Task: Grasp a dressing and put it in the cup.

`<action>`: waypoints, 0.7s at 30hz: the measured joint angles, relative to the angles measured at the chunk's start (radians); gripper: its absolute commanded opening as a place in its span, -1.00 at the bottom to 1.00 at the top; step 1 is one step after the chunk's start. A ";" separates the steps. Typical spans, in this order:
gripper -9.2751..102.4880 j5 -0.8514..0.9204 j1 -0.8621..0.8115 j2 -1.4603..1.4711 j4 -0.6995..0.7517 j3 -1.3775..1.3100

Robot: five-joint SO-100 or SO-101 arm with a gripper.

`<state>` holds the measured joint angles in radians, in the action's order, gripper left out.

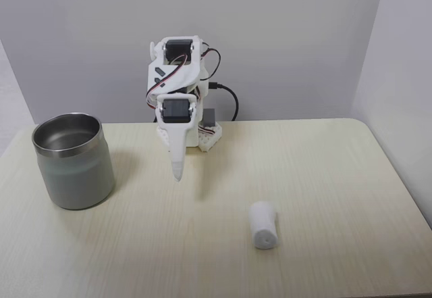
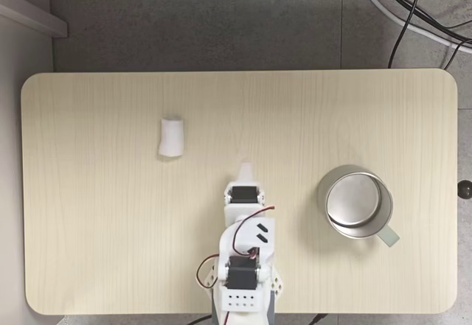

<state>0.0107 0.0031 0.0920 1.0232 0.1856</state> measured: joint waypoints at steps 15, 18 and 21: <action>-0.65 0.158 0.178 -0.583 0.143 0.618; -0.57 0.276 0.261 -0.815 0.230 0.808; -0.53 0.410 0.311 -1.034 0.331 0.979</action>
<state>0.4203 0.3145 -0.9419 1.3545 1.1643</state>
